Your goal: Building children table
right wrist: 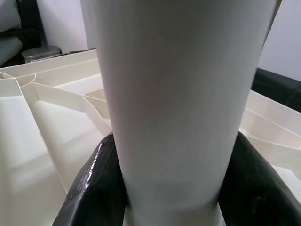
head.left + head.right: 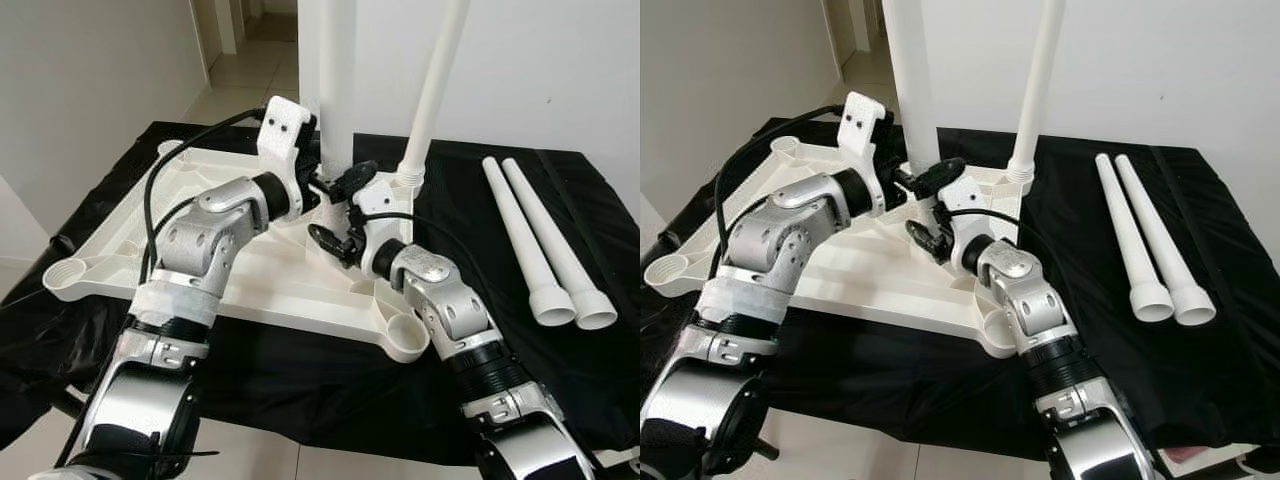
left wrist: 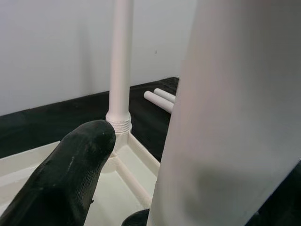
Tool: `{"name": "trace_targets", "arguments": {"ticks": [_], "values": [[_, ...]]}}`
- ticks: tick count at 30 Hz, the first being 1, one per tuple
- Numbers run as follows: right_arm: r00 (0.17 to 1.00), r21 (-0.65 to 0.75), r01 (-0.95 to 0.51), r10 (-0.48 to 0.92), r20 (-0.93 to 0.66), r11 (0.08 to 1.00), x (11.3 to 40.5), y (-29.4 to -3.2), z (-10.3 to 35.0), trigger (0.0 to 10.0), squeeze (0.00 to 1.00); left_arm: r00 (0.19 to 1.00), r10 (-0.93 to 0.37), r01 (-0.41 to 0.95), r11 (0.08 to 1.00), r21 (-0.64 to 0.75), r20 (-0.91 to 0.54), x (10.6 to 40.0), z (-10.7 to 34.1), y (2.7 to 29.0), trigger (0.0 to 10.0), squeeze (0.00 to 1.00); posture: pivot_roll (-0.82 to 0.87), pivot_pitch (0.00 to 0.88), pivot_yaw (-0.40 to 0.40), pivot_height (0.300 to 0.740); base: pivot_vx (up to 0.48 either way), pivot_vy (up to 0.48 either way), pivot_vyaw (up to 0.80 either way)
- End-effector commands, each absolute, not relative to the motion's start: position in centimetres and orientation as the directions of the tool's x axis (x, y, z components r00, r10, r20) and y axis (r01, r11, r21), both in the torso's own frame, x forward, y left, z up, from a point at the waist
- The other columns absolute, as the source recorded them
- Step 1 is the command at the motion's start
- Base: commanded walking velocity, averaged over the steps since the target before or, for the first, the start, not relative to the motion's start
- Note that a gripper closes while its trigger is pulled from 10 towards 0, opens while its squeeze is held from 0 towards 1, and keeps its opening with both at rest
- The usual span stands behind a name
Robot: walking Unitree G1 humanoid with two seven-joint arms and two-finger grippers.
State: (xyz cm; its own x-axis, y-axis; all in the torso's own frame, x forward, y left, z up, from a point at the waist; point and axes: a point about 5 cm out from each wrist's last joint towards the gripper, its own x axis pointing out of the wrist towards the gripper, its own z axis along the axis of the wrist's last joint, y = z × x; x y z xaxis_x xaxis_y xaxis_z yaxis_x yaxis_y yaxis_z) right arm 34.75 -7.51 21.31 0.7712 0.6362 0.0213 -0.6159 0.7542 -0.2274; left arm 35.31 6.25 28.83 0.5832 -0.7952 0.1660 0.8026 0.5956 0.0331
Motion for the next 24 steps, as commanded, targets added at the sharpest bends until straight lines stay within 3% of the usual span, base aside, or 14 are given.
{"name": "trace_targets", "arguments": {"ticks": [1,3,4,24], "values": [[0.769,-0.23,-0.617,0.639,0.024,0.752,34.83,-7.15,21.42,10.0,0.0,0.553,-0.812,0.824,0.566,0.019,0.188,35.16,29.62,5.87,10.0,1.0,0.0,0.039,0.03,0.74,0.0,0.0,0.0],[0.771,-0.228,-0.616,0.636,0.022,0.754,34.83,-7.15,21.34,10.0,0.0,0.549,-0.814,0.829,0.56,0.005,0.192,35.13,29.67,5.87,10.0,1.0,0.0,0.036,0.031,0.74,0.0,0.0,0.0],[0.774,-0.22,-0.614,0.633,0.022,0.758,34.82,-7.14,21.29,10.0,0.0,0.542,-0.818,0.832,0.554,0.011,0.191,35.06,29.69,5.84,10.0,0.0,0.0,0.036,0.032,0.74,0.0,0.0,0.0],[0.784,-0.21,-0.6,0.619,0.035,0.772,34.54,-7.06,21.03,10.0,0.0,0.549,-0.814,0.823,0.566,0.044,0.19,35.29,30.3,6.34,10.0,0.0,0.0,0.04,0.036,0.74,0.0,0.0,0.0]]}}
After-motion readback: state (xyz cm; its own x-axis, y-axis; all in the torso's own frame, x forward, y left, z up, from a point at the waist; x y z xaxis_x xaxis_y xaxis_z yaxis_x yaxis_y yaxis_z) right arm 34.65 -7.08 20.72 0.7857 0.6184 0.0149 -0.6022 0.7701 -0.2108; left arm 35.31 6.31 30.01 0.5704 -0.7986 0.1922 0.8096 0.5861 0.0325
